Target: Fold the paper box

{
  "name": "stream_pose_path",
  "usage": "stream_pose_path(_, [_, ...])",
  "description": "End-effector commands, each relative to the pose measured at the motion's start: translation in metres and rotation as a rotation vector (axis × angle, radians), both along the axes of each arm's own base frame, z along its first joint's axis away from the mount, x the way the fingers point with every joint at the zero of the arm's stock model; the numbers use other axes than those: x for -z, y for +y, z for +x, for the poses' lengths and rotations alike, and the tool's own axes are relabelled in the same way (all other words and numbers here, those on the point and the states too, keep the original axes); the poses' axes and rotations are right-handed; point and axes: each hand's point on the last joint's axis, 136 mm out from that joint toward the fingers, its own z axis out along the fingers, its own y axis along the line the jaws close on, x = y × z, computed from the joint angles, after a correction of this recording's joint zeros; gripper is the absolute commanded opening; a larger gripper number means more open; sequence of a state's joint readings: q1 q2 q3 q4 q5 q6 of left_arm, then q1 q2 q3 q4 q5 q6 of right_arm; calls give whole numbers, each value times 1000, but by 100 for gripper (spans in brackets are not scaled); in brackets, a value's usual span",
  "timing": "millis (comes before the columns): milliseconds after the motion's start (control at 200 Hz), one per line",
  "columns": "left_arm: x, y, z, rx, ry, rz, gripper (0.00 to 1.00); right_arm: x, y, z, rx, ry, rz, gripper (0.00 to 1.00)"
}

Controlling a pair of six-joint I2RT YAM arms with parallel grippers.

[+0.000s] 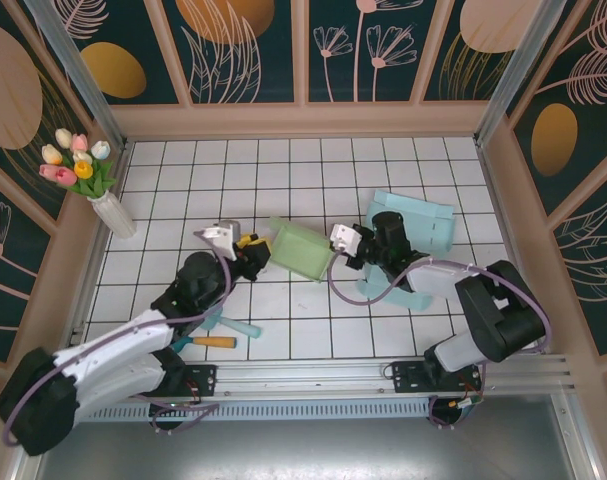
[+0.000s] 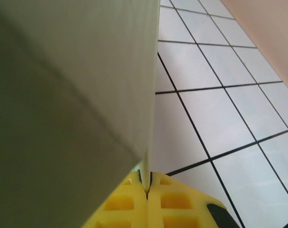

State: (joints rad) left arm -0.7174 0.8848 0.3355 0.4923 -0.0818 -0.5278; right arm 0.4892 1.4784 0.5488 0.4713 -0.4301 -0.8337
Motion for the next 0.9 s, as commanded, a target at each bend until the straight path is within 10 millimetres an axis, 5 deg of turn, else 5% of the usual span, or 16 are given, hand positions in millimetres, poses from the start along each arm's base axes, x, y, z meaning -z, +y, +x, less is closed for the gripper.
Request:
stream_pose_path(0, [-4, 23, -2, -112, 67, -51, 50, 2, 3, 6, 7, -51, -47, 0])
stream_pose_path(155, [-42, 38, 23, -276, 36, -27, 73, 12, 3, 8, 25, -83, -111, 0])
stream_pose_path(370, [-32, -1, 78, -295, 178, 107, 95, 11, 9, -1, -8, -82, -107, 0])
stream_pose_path(616, [-12, -18, 125, -284, 278, 198, 93, -2, 9, -8, -48, -62, -40, 0])
stream_pose_path(891, [-3, -36, 123, -185, 323, 177, 90, -34, 6, -15, -80, -92, 85, 0])
